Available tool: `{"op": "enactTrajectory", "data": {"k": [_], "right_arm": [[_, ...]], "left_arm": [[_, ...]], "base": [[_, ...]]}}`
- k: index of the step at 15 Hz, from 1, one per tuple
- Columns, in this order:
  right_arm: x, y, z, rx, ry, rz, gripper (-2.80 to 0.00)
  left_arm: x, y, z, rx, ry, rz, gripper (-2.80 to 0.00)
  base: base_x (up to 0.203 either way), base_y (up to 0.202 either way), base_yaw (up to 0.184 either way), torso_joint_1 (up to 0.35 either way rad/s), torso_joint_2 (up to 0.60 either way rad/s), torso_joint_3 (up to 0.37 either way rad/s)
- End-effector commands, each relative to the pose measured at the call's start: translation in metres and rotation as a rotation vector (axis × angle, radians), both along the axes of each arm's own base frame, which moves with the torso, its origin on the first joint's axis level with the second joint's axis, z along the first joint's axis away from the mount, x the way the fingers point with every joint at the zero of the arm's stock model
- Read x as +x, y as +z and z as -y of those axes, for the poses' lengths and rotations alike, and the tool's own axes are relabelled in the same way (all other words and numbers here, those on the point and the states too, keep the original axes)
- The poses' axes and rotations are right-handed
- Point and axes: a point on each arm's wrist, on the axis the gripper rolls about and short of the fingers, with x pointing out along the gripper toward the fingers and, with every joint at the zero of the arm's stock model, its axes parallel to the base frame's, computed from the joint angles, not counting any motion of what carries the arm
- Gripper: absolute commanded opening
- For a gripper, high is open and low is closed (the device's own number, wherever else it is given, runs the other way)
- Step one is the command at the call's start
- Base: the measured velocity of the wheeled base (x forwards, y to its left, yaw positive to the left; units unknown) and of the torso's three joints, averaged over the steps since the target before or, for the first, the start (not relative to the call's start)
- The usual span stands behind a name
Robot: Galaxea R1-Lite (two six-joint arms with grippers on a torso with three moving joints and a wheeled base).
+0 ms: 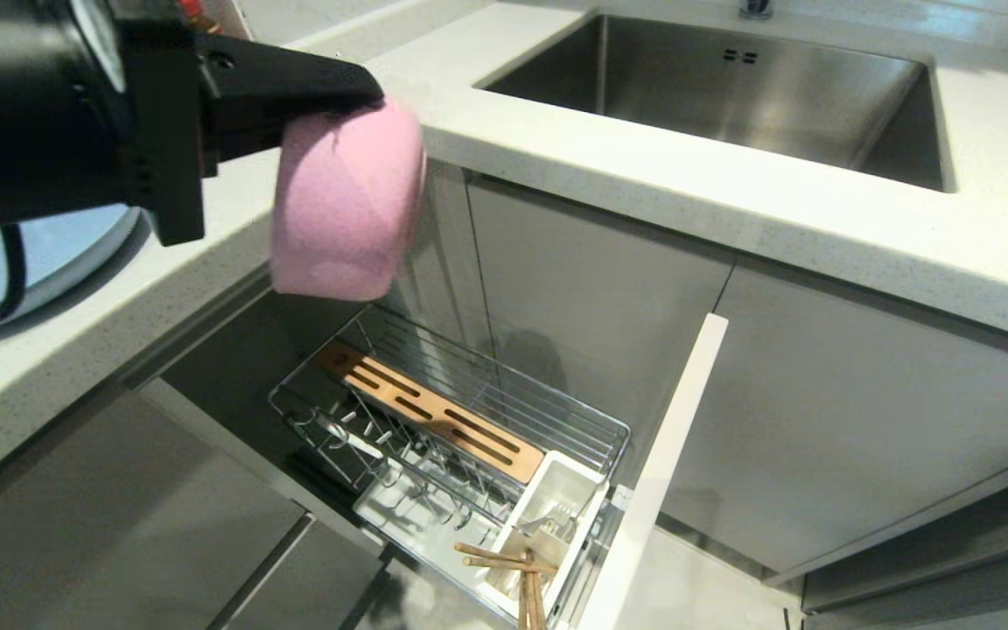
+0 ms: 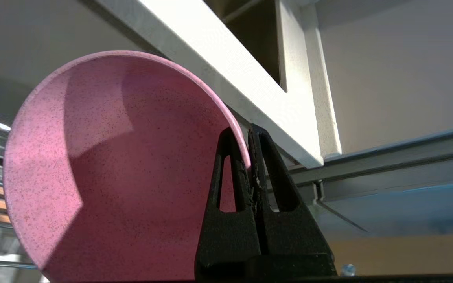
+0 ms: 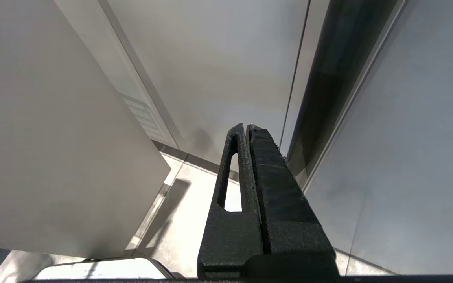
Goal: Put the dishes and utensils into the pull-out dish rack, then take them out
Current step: Pick up the bowl and place it in the cupboard
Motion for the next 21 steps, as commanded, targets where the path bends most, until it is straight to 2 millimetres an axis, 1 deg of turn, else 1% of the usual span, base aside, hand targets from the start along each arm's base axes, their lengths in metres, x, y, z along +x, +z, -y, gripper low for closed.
{"op": "enactTrajectory", "data": {"k": [1,3,5,7,8,10,12,14,16,18,20,21], "right_arm": [[0.0,0.0,0.0,0.0,0.0,0.005,-2.8],[0.0,0.0,0.0,0.0,0.0,0.005,-2.8],[0.0,0.0,0.0,0.0,0.0,0.005,-2.8],[0.0,0.0,0.0,0.0,0.0,0.005,-2.8],[0.0,0.0,0.0,0.0,0.0,0.005,-2.8],[0.0,0.0,0.0,0.0,0.0,0.005,-2.8],[0.0,0.0,0.0,0.0,0.0,0.005,-2.8],[0.0,0.0,0.0,0.0,0.0,0.005,-2.8],[0.0,0.0,0.0,0.0,0.0,0.005,-2.8],[0.0,0.0,0.0,0.0,0.0,0.005,-2.8],[0.0,0.0,0.0,0.0,0.0,0.005,-2.8],[0.0,0.0,0.0,0.0,0.0,0.005,-2.8]], "left_arm": [[0.022,-0.017,0.027,-0.019,0.018,-0.108,-2.8],[0.034,-0.024,0.041,-0.105,0.073,-0.178,-2.8],[0.049,-0.043,0.057,-0.097,0.118,-0.247,-2.8],[0.065,-0.063,0.071,-0.136,0.199,-0.331,-2.8],[0.073,-0.069,0.076,-0.161,0.228,-0.343,-2.8],[0.082,-0.089,0.081,-0.19,0.257,-0.338,-2.8],[0.087,-0.103,0.082,-0.255,0.262,-0.299,-2.8],[0.09,-0.122,0.075,-0.293,0.282,-0.279,-2.8],[0.094,-0.128,0.067,-0.368,0.316,-0.227,-2.8],[0.096,-0.136,0.065,-0.434,0.336,-0.188,-2.8],[0.103,-0.149,0.063,-0.483,0.35,-0.154,-2.8],[0.11,-0.158,0.064,-0.479,0.365,-0.155,-2.8]], "base": [[0.0,0.0,0.0,0.0,0.0,0.0],[0.0,0.0,0.0,0.0,0.0,0.0],[0.0,0.0,0.0,0.0,0.0,0.0],[0.0,0.0,0.0,0.0,0.0,0.0],[0.0,0.0,0.0,0.0,0.0,0.0],[0.0,0.0,0.0,0.0,0.0,0.0],[0.0,0.0,0.0,0.0,0.0,0.0],[0.0,0.0,0.0,0.0,0.0,0.0],[0.0,0.0,0.0,0.0,0.0,0.0],[0.0,0.0,0.0,0.0,0.0,0.0],[0.0,0.0,0.0,0.0,0.0,0.0],[0.0,0.0,0.0,0.0,0.0,0.0]]}}
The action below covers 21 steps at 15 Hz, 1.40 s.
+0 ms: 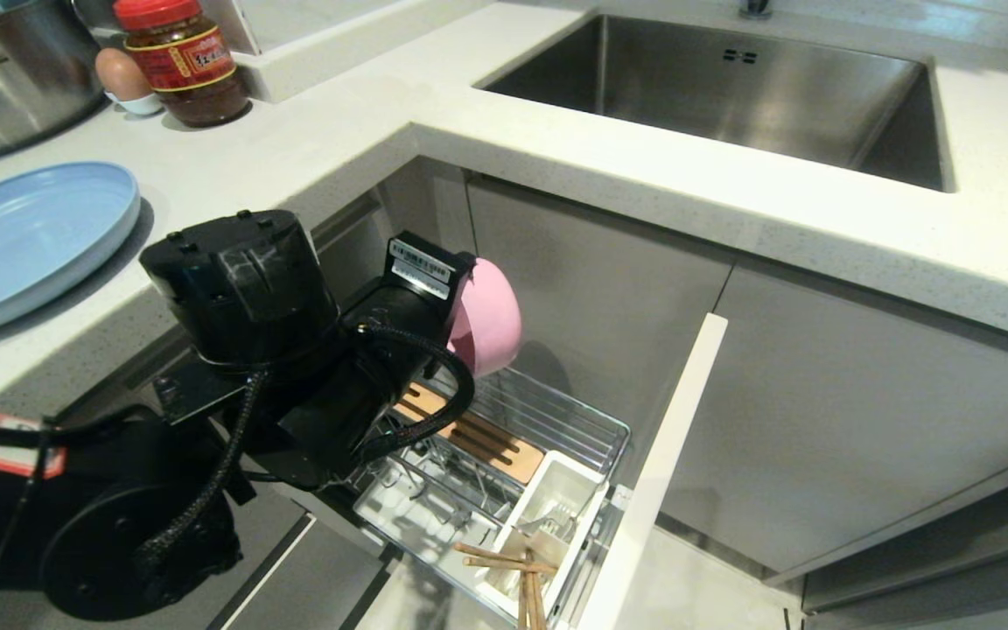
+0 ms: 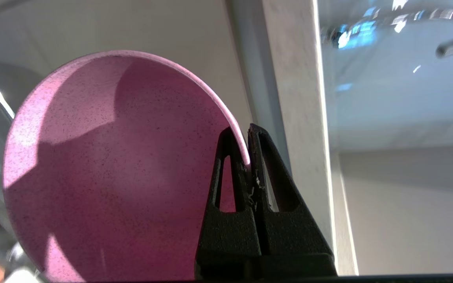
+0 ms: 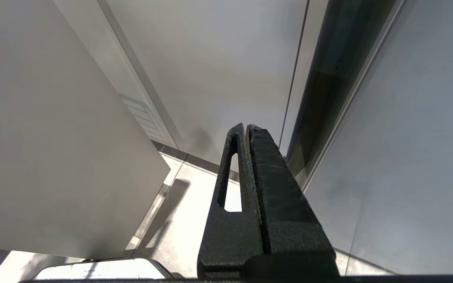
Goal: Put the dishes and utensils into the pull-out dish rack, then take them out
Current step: Pick up the bowl and place it in the cupboard
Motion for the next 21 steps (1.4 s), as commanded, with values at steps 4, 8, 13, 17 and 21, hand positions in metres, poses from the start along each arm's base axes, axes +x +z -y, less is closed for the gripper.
{"op": "enactTrajectory", "data": {"k": [4,8,13,17,21], "right_arm": [[0.0,0.0,0.0,0.0,0.0,0.005,-2.8],[0.0,0.0,0.0,0.0,0.0,0.005,-2.8],[0.0,0.0,0.0,0.0,0.0,0.005,-2.8],[0.0,0.0,0.0,0.0,0.0,0.005,-2.8],[0.0,0.0,0.0,0.0,0.0,0.005,-2.8]], "left_arm": [[0.035,-0.051,0.007,0.02,0.058,-0.044,-2.8],[0.05,-0.075,0.008,0.0,0.067,-0.071,-2.8],[0.06,-0.095,0.014,-0.015,0.052,-0.107,-2.8],[0.063,-0.097,0.017,-0.063,0.041,-0.05,-2.8],[0.066,-0.1,0.019,-0.085,-0.005,-0.017,-2.8]], "base": [[0.0,0.0,0.0,0.0,0.0,0.0],[0.0,0.0,0.0,0.0,0.0,0.0],[0.0,0.0,0.0,0.0,0.0,0.0],[0.0,0.0,0.0,0.0,0.0,0.0],[0.0,0.0,0.0,0.0,0.0,0.0]]}}
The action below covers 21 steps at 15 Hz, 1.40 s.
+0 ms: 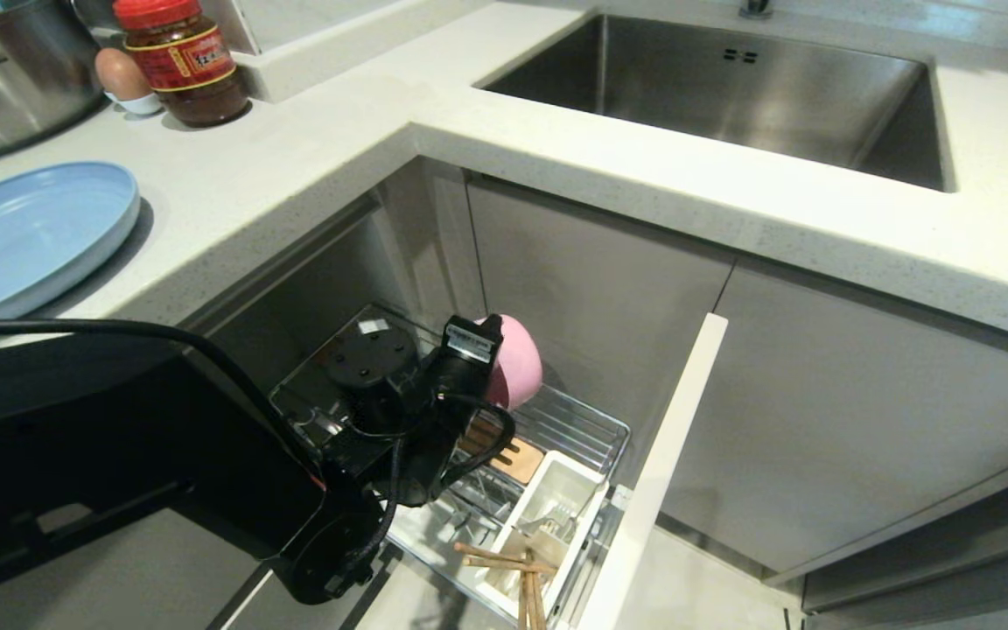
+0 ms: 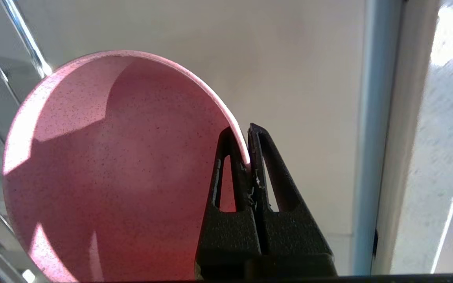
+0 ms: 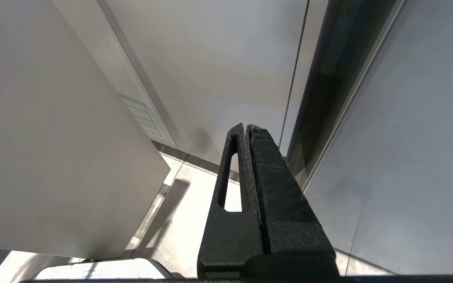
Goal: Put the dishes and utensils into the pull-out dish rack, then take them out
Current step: Pick up the bowl and place it in the cupboard
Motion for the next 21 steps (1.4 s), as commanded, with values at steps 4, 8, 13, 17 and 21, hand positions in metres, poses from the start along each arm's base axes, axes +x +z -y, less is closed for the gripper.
{"op": "enactTrajectory", "data": {"k": [4,8,13,17,21], "right_arm": [[0.0,0.0,0.0,0.0,-0.001,0.005,-2.8],[0.0,0.0,0.0,0.0,-0.001,0.005,-2.8],[0.0,0.0,0.0,0.0,-0.001,0.005,-2.8],[0.0,0.0,0.0,0.0,-0.001,0.005,-2.8],[0.0,0.0,0.0,0.0,-0.001,0.005,-2.8]], "left_arm": [[0.006,-0.014,0.002,-0.022,-0.01,-0.013,-2.8],[0.007,-0.016,0.0,-0.036,-0.023,-0.005,-2.8],[0.009,-0.024,0.0,-0.053,-0.026,-0.032,-2.8],[0.01,-0.03,0.001,-0.047,-0.03,-0.046,-2.8],[0.011,-0.033,0.002,-0.051,-0.035,-0.057,-2.8]], "base": [[0.0,0.0,0.0,0.0,0.0,0.0],[0.0,0.0,0.0,0.0,0.0,0.0],[0.0,0.0,0.0,0.0,0.0,0.0],[0.0,0.0,0.0,0.0,0.0,0.0],[0.0,0.0,0.0,0.0,0.0,0.0]]}}
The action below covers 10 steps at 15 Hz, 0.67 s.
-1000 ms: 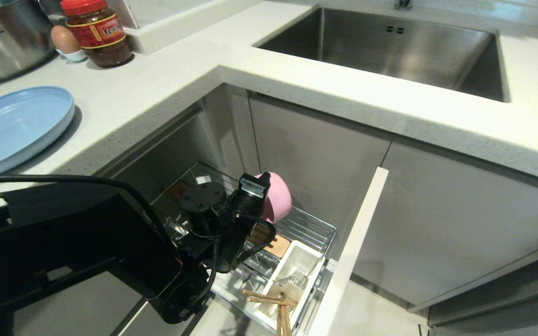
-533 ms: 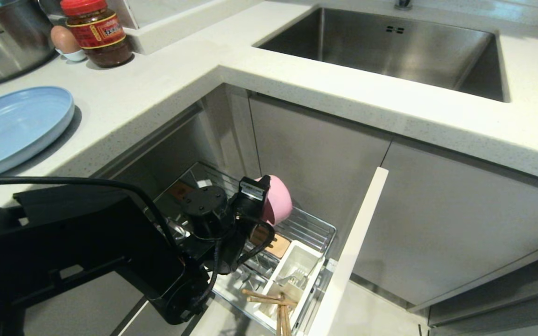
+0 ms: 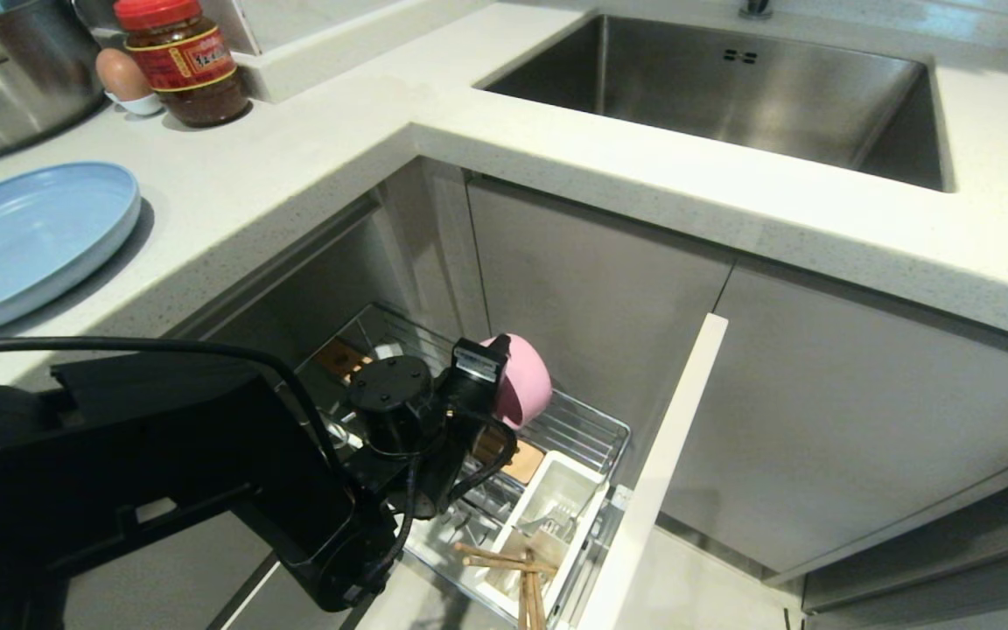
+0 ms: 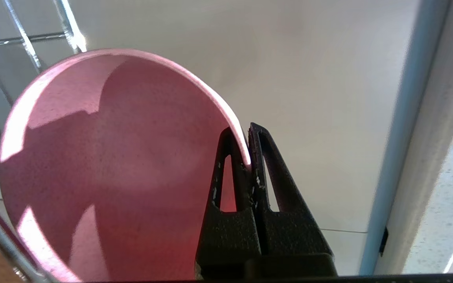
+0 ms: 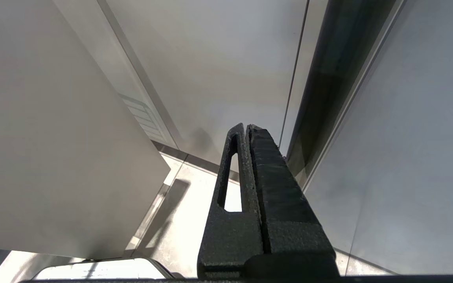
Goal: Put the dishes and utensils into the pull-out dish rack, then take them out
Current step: Pick up the bowl and place it in the cupboard
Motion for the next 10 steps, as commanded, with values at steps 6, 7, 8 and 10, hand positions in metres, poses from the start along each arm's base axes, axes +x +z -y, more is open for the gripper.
{"op": "enactTrajectory", "data": {"k": [6,7,8,10], "right_arm": [[-0.0003,0.0,0.0,0.0,0.0,0.005,-2.8],[-0.0002,0.0,0.0,0.0,0.0,0.003,-2.8],[-0.0003,0.0,0.0,0.0,0.0,0.005,-2.8],[-0.0003,0.0,0.0,0.0,0.0,0.005,-2.8]], "left_arm": [[0.0021,-0.0031,-0.0001,-0.034,-0.031,0.005,-2.8],[0.0028,-0.0043,-0.0005,-0.032,-0.029,0.003,-2.8],[0.0032,-0.0071,-0.0003,-0.026,-0.029,-0.004,-2.8],[0.0033,-0.0078,-0.0002,-0.026,-0.029,-0.007,-2.8]], "base": [[0.0,0.0,0.0,0.0,0.0,0.0],[0.0,0.0,0.0,0.0,0.0,0.0],[0.0,0.0,0.0,0.0,0.0,0.0],[0.0,0.0,0.0,0.0,0.0,0.0]]}}
